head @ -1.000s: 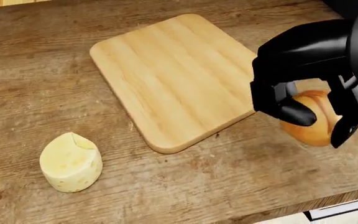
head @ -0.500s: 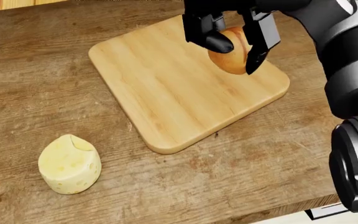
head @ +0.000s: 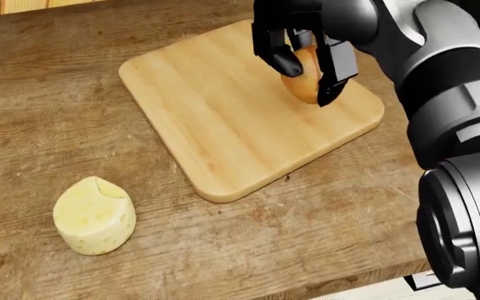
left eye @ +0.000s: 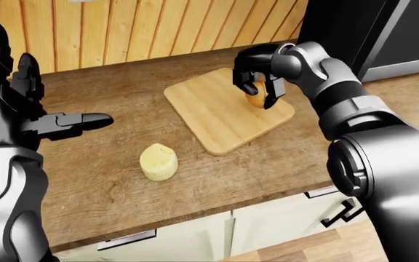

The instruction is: Place the bread and cheese on the cutting board.

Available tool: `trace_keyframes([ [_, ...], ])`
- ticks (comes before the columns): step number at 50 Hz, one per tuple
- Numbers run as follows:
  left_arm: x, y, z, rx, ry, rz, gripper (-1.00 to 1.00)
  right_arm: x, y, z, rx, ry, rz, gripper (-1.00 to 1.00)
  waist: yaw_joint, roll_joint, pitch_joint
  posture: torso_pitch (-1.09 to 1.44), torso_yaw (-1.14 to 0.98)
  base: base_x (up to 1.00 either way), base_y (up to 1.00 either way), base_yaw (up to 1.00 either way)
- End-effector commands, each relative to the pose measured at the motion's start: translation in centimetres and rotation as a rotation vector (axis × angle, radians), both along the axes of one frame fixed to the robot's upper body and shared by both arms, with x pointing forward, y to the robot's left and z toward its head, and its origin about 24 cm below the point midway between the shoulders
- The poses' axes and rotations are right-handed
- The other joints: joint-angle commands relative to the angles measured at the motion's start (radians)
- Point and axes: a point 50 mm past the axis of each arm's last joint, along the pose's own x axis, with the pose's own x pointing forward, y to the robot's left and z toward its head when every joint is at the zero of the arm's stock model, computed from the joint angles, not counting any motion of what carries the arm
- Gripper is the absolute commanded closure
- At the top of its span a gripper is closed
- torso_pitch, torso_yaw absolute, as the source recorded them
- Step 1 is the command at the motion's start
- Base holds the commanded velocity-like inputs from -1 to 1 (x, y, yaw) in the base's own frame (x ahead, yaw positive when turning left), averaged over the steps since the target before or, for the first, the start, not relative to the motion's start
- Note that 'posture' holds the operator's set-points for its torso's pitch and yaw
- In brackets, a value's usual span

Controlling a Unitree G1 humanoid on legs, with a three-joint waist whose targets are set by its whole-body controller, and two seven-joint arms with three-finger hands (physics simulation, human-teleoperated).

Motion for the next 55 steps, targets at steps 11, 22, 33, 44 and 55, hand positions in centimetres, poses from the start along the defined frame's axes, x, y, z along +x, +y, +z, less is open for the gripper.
trace_keyframes([
  [11, -0.6, -0.1, 1.2, 0.026, -0.072, 0.006, -1.00, 0.1, -0.3, 1.8, 0.029, -0.109, -0.037, 1.00, 0.002, 0.001, -0.031, 0.00, 0.00, 0.00, 0.00, 0.00],
  [22, -0.6, 0.0, 1.1, 0.026, -0.069, 0.006, -1.00, 0.3, -0.2, 1.7, 0.029, -0.158, -0.041, -0.19, 0.005, 0.000, -0.033, 0.00, 0.00, 0.00, 0.00, 0.00],
  [33, -0.7, -0.1, 1.1, 0.027, -0.069, 0.006, -1.00, 0.3, -0.5, 1.3, 0.012, -0.137, -0.054, -1.00, 0.006, -0.004, -0.035, 0.00, 0.00, 0.00, 0.00, 0.00],
  [44, -0.7, 0.0, 1.2, 0.027, -0.071, 0.007, -1.00, 0.0, -0.3, 2.8, 0.016, -0.138, -0.036, -1.00, 0.006, -0.004, -0.035, 0.00, 0.00, 0.00, 0.00, 0.00],
  [55, -0.7, 0.1, 1.3, 0.029, -0.074, 0.010, -1.00, -0.9, 1.2, 5.6, 0.023, -0.108, 0.045, -1.00, 0.001, -0.002, -0.029, 0.00, 0.00, 0.00, 0.00, 0.00],
])
